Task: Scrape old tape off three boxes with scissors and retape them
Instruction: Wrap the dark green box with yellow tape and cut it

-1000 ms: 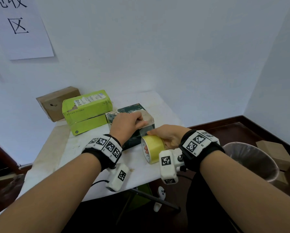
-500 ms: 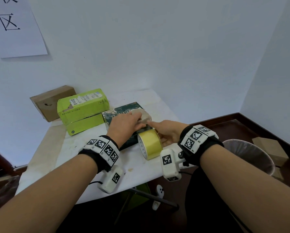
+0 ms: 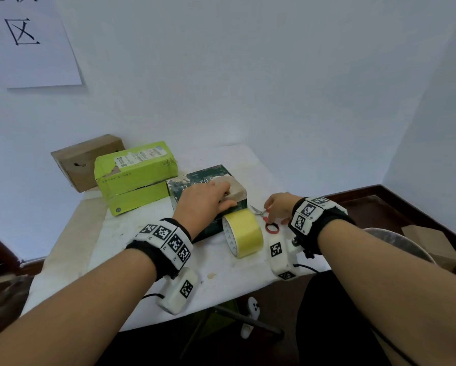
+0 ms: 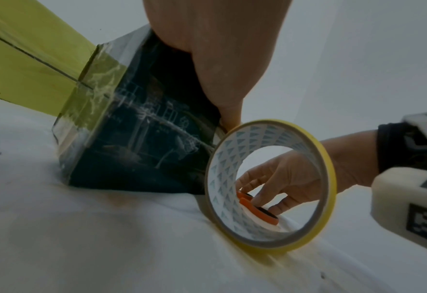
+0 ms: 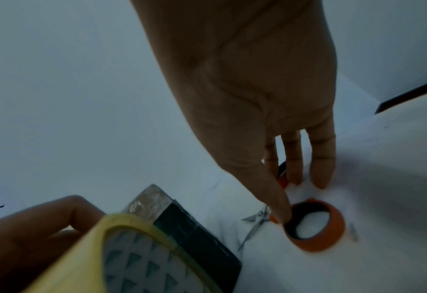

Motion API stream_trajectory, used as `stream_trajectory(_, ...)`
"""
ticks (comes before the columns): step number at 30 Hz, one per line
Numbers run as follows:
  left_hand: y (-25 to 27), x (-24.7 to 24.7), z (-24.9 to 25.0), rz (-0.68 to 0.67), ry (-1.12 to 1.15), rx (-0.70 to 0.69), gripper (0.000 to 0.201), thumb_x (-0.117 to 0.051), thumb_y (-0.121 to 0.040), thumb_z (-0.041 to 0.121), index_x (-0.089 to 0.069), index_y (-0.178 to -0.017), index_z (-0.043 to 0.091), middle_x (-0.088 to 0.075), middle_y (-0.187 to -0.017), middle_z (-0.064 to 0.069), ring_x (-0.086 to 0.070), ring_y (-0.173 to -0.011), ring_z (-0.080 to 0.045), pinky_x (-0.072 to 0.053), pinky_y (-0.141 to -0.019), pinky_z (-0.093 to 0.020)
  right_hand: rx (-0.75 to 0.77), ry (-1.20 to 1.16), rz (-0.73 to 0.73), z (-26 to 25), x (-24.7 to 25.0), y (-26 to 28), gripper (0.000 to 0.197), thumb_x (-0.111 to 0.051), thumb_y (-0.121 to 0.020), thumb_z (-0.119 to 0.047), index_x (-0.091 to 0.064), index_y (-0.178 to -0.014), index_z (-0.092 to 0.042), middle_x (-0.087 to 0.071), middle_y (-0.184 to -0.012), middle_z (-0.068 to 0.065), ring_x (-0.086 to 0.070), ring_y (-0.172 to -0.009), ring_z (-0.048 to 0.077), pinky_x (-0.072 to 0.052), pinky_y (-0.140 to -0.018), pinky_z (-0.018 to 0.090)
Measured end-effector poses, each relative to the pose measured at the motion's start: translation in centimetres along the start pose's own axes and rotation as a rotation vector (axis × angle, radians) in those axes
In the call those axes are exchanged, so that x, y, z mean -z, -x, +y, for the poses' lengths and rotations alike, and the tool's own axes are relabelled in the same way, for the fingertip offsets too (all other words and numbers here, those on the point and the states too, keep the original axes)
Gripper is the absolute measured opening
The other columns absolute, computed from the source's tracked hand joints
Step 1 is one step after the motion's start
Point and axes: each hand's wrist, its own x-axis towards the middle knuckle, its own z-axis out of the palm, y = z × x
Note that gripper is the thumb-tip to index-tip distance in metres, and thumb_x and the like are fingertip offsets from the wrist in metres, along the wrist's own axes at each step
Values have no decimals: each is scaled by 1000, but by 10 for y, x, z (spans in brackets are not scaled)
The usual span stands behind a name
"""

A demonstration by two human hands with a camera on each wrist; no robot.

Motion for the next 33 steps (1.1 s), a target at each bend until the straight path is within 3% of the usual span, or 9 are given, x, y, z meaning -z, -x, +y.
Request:
stream_trajectory(5, 1, 3, 1, 7, 20, 12, 41, -41, -93, 59, -52, -106, 22, -63, -96, 2, -62, -82, -20, -35, -58, -29, -33, 256, 1, -1, 8, 9, 57, -64, -89, -17, -42, -141, -10, -45, -143, 6, -51, -121, 21, -46, -96, 27)
stream_trajectory(10, 2, 6, -1, -2, 53, 17, 42, -43, -92, 59, -53, -110, 22, -67, -96, 2, -64, -86, -20, -42, -62, -30, -1, 107, 69, 10, 2, -1, 35, -68, -82, -11, -64, -117, -8, -65, -109, 5, -58, -81, 16, -54, -71, 26)
stream_trajectory(14, 5, 10, -5, -20, 114, 2, 41, -47, -91, 57, -53, -112, 23, -67, -101, 3, -64, -88, -21, -50, -69, -34, -8, 235, 84, 7, -4, 1, 31, -68, -84, -16, -60, -113, -8, -62, -116, 9, -61, -103, 26, -52, -87, 32)
stream_trajectory(20, 4, 13, -8, -51, 119, -16, 41, -50, -91, 56, -53, -114, 23, -68, -100, 3, -63, -85, -21, -49, -70, -33, -74, 458, 149, 5, -1, 12, 29, -55, -94, -31, -56, -109, -6, -54, -99, 12, -59, -102, 28, -45, -80, 28)
stream_trajectory(23, 4, 11, -11, -39, 187, -13, 40, -55, -89, 54, -55, -115, 24, -69, -98, 3, -63, -84, -20, -47, -69, -32, -29, 224, 250, 7, 3, 10, 21, -53, -96, -25, -58, -104, -6, -55, -100, 14, -59, -99, 29, -47, -80, 30)
stream_trajectory(25, 4, 9, -17, -44, 281, -23, 41, -61, -86, 51, -58, -115, 23, -70, -100, 3, -65, -87, -19, -49, -71, -31, 68, -328, 304, 0, 7, 12, 6, -55, -92, -3, -56, -97, -7, -60, -113, 19, -61, -92, 29, -54, -78, 32)
stream_trajectory(27, 2, 10, -25, -81, 397, -50, 41, -67, -84, 46, -60, -116, 21, -71, -106, 3, -66, -92, -18, -51, -77, -33, 162, -810, 329, -10, 10, 17, 20, -53, -89, 9, -54, -105, -3, -60, -105, 17, -65, -80, 28, -57, -68, 25)
stream_trajectory(30, -6, 17, -34, -171, 523, -103, 41, -71, -84, 35, -60, -120, 19, -66, -119, 7, -62, -104, -13, -44, -83, -17, 396, -820, 329, -34, 14, 22, 23, -55, -91, 3, -53, -113, -5, -65, -95, 16, -68, -71, 18, -57, -64, 19)
stream_trajectory(33, -15, 22, -35, -209, 544, -144, 41, -71, -86, 29, -59, -123, 16, -65, -117, 4, -58, -106, -15, -32, -72, -3, 530, -604, 316, -54, 10, 23, 21, -54, -93, -7, -52, -111, -17, -69, -97, 13, -68, -80, 20, -56, -76, 27)
